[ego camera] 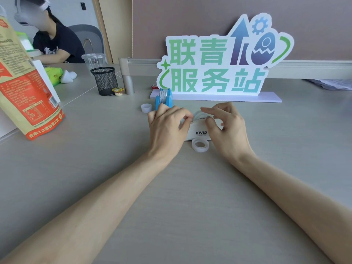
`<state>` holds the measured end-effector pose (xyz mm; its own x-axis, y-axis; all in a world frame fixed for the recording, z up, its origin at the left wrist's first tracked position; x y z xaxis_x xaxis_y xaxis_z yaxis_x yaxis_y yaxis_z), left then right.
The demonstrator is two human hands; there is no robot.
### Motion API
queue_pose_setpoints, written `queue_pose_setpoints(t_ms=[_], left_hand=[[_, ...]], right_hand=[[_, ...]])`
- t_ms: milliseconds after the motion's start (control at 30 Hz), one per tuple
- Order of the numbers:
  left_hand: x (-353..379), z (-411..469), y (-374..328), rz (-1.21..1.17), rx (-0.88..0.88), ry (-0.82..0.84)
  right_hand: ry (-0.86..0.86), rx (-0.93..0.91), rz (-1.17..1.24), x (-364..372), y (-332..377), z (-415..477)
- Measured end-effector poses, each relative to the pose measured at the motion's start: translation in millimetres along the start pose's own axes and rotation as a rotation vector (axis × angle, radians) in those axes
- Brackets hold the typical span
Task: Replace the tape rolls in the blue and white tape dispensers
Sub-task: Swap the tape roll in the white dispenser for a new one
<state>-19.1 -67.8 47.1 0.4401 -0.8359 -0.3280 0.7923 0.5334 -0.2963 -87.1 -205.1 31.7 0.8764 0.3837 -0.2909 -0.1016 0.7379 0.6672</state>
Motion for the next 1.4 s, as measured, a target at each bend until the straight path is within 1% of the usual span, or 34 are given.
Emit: queue_pose_setpoints(t_ms=[267,467,567,700,833,900,1033,1100,1200,1300,1400], left_hand=[[-1,0,0,0.012,-0.002,-0.005],[-2,-1,9,0.030,-0.055,-0.015],[0,-2,11,0.030,-0.058,-0.011],[0,-3,15,0.020,-0.095,0.004],[-1,-3,22,0.010,-0.126,0.036],[-3,1,24,-0.038,-0.122,0.039],[-16,11,45,-0.228,-0.204,-0.003],[-23,15,57,-0.232,-0.182,-0.025],[-32,18,66,-0.137,-0.072,-0.048],[-33,16,69,-0.086,0.038,-0.014],[-31,13,69,-0.073,0.070,0.017]], right_hand=[[0.012,0.032,-0.035,0,1,0],[0.018,-0.016,-0.042,-2,11,-5],[0.057,-0.033,-0.062,3,10,-6],[0.123,-0.141,-0.076,14,13,-8],[0.204,-0.135,-0.088,23,6,-10],[0.209,-0.145,-0.094,24,5,-9],[0.208,-0.139,-0.101,24,1,-9],[0.209,-0.141,-0.099,24,1,-9],[0.210,-0.161,-0.103,24,3,-10],[0.207,-0.188,-0.117,24,4,-10],[0.203,-0.196,-0.113,24,4,-10]])
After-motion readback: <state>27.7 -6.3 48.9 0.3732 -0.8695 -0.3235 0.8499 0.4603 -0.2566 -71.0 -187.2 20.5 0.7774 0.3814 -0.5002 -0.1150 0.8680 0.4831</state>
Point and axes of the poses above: each hand's wrist, its own z-axis towards the middle knuckle, its own x-axis out of the palm, y = z × x, the point moved 10 cm from there along z, towards the middle knuckle, and after that the axes turned 15 degrees about -y, right-handed, at the moved point
